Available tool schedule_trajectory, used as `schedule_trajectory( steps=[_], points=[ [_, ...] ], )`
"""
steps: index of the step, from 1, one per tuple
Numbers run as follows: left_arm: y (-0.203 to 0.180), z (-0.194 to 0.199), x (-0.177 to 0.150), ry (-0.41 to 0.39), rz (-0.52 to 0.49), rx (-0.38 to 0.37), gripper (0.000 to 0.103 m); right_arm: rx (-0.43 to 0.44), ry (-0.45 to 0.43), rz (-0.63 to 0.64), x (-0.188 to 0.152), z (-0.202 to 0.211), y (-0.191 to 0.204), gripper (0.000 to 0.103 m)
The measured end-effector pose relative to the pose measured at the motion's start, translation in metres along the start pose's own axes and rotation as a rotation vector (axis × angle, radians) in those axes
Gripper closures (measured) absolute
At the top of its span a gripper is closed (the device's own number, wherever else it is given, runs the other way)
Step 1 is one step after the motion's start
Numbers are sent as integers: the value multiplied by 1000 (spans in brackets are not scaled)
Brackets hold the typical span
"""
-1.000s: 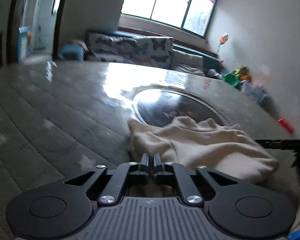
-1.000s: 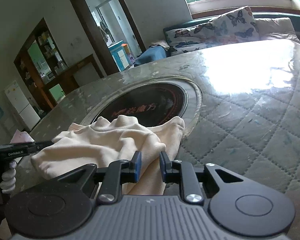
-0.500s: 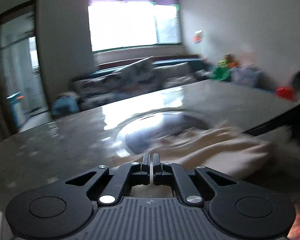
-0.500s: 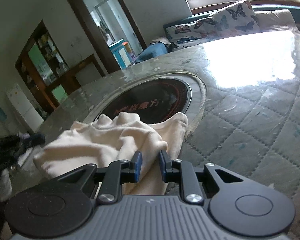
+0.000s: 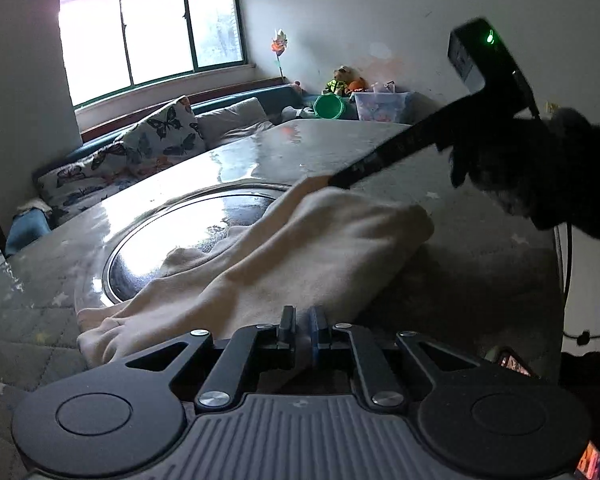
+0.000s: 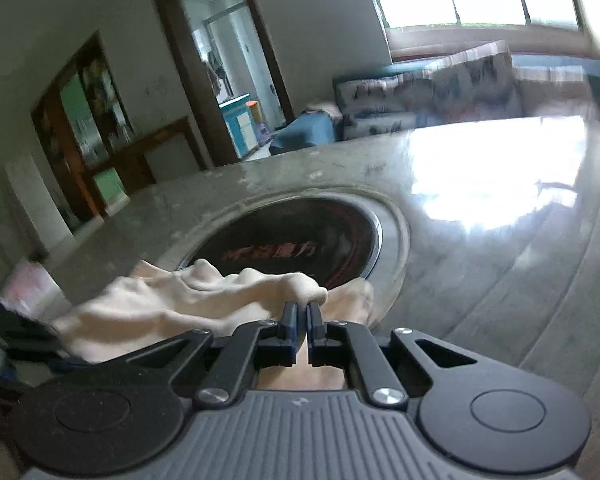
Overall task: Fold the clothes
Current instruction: 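Hold the folded sweatshirt with the right tool while the left tool presses it flat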
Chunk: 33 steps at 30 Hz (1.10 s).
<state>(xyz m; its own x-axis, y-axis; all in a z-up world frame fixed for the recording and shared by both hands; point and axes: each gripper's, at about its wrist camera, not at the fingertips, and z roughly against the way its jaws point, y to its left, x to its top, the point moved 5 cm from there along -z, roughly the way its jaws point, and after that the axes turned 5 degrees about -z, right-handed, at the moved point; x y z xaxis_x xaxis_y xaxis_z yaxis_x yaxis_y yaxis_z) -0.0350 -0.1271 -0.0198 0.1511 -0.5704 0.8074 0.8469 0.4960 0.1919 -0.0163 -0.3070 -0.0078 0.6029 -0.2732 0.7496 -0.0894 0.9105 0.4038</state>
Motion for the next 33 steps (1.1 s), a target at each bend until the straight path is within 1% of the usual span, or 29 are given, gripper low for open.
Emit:
schedule_trajectory(
  steps=[2, 4, 6, 7, 9, 10, 11, 13, 16, 19, 21, 22, 23, 25, 28, 29, 30, 32, 33],
  points=[
    [1, 4, 8, -9, -14, 0, 93, 36, -6, -58, 0, 7, -6, 95],
    [2, 7, 19, -28, -26, -6, 92, 28, -15, -51, -2, 19, -8, 95],
    [0, 7, 32, -57, -23, -35, 92, 32, 2, -39, -8, 27, -7, 95],
    [-1, 6, 39, -69, -21, -52, 92, 36, 26, -22, -15, 31, -6, 95],
    [-5, 0, 50, -84, -17, -82, 86, 31, 62, 17, -28, 34, -2, 95],
    [-8, -4, 54, -85, -16, -95, 80, 29, 77, 35, -34, 36, 0, 95],
    [-10, -9, 58, -81, -14, -106, 79, 38, 87, 44, -40, 38, 2, 95],
    [-15, -19, 62, -66, -4, -129, 79, 62, 86, 48, -46, 41, 6, 95],
    [-11, -35, 67, -23, 63, -159, 78, 99, 70, 57, -54, 46, 14, 95],
    [-3, -47, 71, 18, 147, -184, 78, 137, 52, 64, -55, 46, 19, 95],
    [5, -52, 73, 36, 218, -207, 72, 153, 45, 71, -54, 45, 19, 95],
    [7, -53, 74, 43, 248, -218, 62, 158, 44, 75, -54, 45, 18, 95],
    [9, -54, 75, 49, 276, -229, 57, 163, 43, 79, -54, 45, 18, 95],
    [8, -59, 76, 70, 295, -235, 56, 173, 41, 88, -54, 44, 18, 95],
    [6, -68, 76, 102, 298, -223, 60, 190, 50, 100, -57, 42, 19, 95],
    [6, -71, 75, 114, 300, -220, 73, 189, 52, 104, -58, 42, 19, 95],
    [5, -74, 74, 124, 301, -217, 80, 188, 53, 108, -59, 42, 18, 95],
    [2, -76, 69, 133, 304, -204, 93, 190, 52, 101, -60, 43, 16, 95],
    [3, -76, 67, 126, 313, -202, 94, 192, 53, 97, -60, 43, 15, 95]
  ],
)
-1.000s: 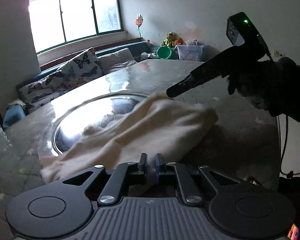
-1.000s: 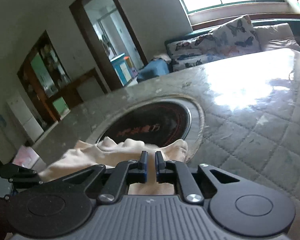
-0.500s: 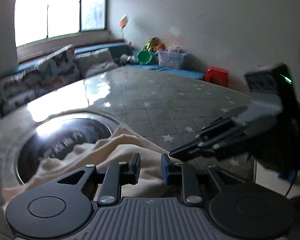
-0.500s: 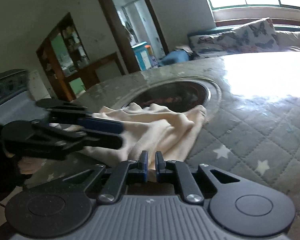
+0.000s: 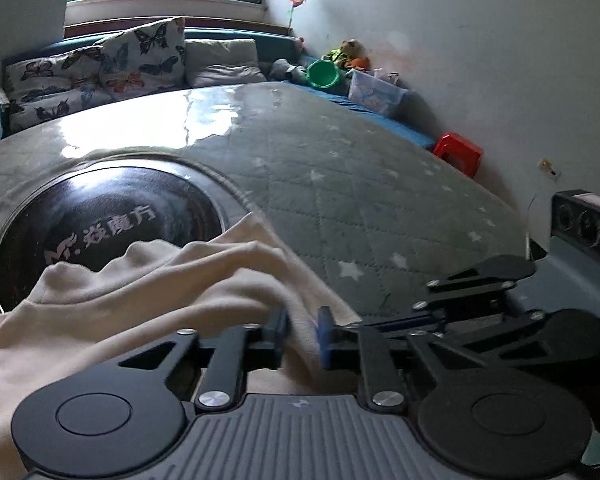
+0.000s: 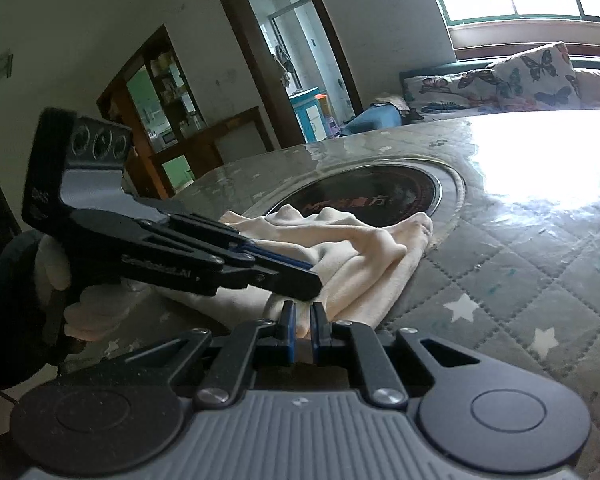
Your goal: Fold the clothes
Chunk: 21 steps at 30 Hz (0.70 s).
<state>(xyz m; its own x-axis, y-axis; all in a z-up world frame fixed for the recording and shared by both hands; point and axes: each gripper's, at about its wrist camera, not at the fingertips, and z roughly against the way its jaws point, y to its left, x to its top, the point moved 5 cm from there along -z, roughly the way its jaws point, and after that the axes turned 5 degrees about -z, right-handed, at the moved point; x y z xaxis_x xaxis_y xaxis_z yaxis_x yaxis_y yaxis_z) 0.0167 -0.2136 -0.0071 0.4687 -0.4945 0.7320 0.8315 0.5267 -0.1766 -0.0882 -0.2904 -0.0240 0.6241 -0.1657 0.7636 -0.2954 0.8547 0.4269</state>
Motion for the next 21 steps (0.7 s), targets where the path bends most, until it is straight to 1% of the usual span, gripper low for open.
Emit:
schedule_trajectory(
  steps=[2, 5, 8, 11, 14, 15, 17, 19, 21],
  points=[
    [3, 2, -2, -25, 18, -2, 97, -1, 5, -11, 0, 3, -3, 95],
    [4, 13, -4, -86, 25, -12, 97, -4, 8, -33, 0, 6, -9, 95],
    [4, 21, -8, -130, 32, -27, 97, -27, 19, -18, 0, 5, -11, 95],
    [4, 26, -12, -155, 41, -50, 97, -48, 24, 22, 1, 3, -8, 94],
    [6, 28, -15, -158, 53, -50, 97, -53, 28, 65, 7, 0, -7, 94],
    [6, 28, -16, -160, 59, -50, 97, -51, 38, 72, 9, -2, -7, 94],
    [7, 29, -16, -166, 69, -51, 97, -34, 99, 113, 7, -10, -5, 94],
    [7, 30, -16, -173, 71, -51, 97, -26, 153, 198, 3, -15, 3, 94],
    [6, 29, -16, -174, 68, -51, 97, -17, 186, 274, 0, -17, 10, 94]
  ],
)
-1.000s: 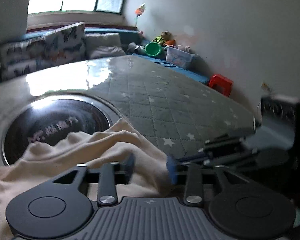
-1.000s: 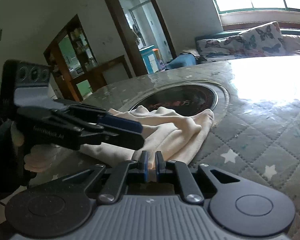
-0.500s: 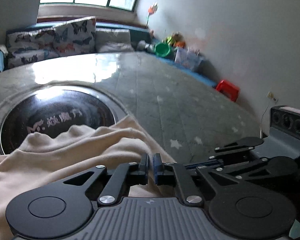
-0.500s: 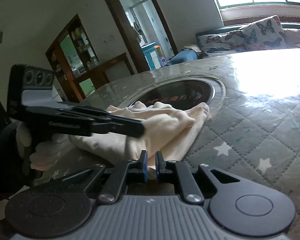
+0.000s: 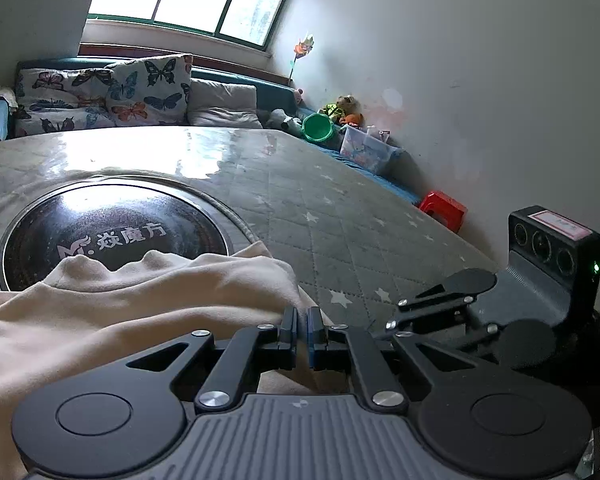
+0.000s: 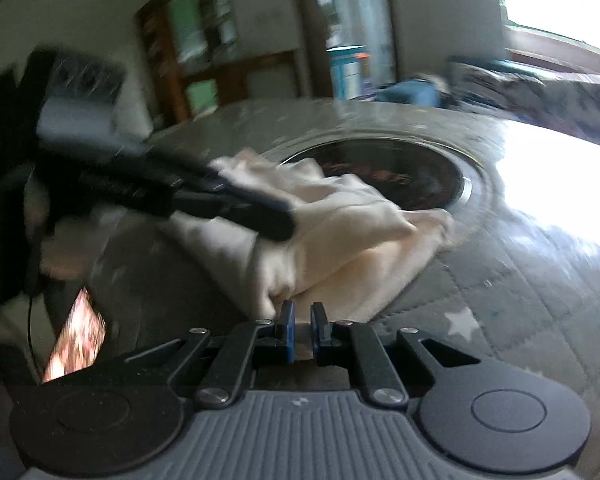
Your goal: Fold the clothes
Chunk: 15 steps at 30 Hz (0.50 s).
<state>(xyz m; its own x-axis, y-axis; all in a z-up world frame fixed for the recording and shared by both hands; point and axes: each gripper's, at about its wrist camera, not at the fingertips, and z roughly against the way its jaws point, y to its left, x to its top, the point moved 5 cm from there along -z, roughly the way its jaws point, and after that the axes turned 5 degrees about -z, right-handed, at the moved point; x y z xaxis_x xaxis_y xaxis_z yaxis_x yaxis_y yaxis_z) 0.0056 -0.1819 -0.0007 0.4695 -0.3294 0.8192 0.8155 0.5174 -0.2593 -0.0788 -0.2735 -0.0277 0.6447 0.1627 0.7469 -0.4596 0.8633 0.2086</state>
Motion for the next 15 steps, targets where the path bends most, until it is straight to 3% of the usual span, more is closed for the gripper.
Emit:
schedule_trajectory(
  steps=[5, 11, 15],
  points=[
    [1, -2, -2, -8, 24, -5, 97, 25, 15, 91, 5, 2, 8, 94],
    [2, -1, -3, -17, 41, -19, 97, 27, -3, 65, 3, -9, 10, 94],
    [4, 5, -4, -19, 45, -17, 97, 4, -76, 14, -3, -3, 11, 98]
  ],
)
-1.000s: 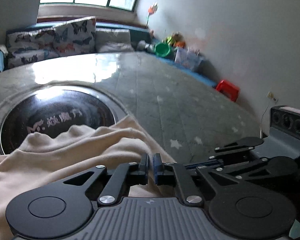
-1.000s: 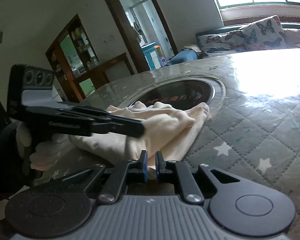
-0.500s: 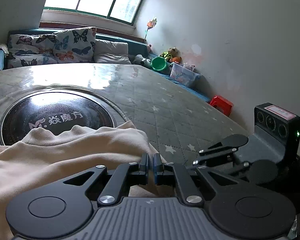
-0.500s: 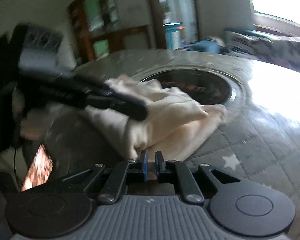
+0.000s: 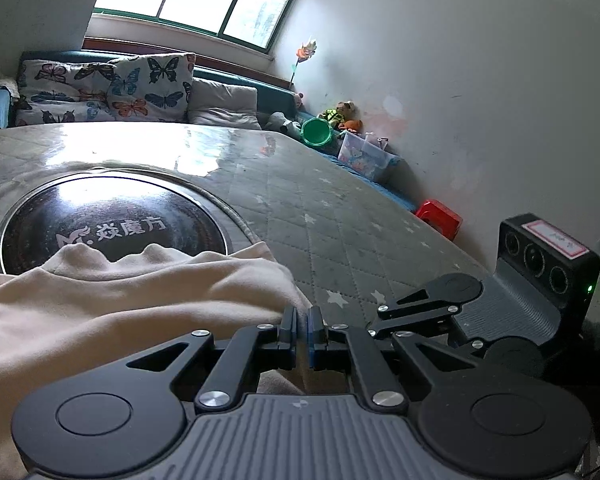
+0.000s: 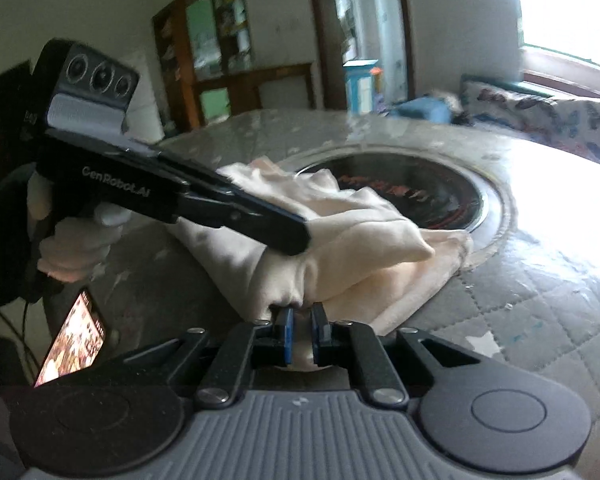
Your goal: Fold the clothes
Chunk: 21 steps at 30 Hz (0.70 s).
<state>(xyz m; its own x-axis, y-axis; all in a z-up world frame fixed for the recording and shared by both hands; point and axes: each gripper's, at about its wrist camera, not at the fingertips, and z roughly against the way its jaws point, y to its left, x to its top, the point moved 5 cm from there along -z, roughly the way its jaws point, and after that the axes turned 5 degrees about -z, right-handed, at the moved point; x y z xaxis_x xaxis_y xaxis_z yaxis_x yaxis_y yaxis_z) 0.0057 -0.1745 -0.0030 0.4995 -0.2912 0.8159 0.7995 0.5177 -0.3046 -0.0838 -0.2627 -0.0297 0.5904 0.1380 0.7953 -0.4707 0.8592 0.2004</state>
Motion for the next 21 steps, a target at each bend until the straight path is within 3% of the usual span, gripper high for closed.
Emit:
schedule_trajectory(
  steps=[6, 13, 19, 21],
  points=[
    [7, 19, -6, -14, -1, 31, 89, -79, -105, -59, -4, 17, 1, 102],
    [13, 40, -15, -23, -46, 104, 87, -26, -4, -12, -8, 7, 5, 99],
    [14, 33, -24, 12, -61, 112, 87, 39, -22, -55, 3, 3, -3, 96],
    [14, 29, -26, 21, -63, 114, 87, 29, -19, -78, 1, -3, -6, 87]
  ],
)
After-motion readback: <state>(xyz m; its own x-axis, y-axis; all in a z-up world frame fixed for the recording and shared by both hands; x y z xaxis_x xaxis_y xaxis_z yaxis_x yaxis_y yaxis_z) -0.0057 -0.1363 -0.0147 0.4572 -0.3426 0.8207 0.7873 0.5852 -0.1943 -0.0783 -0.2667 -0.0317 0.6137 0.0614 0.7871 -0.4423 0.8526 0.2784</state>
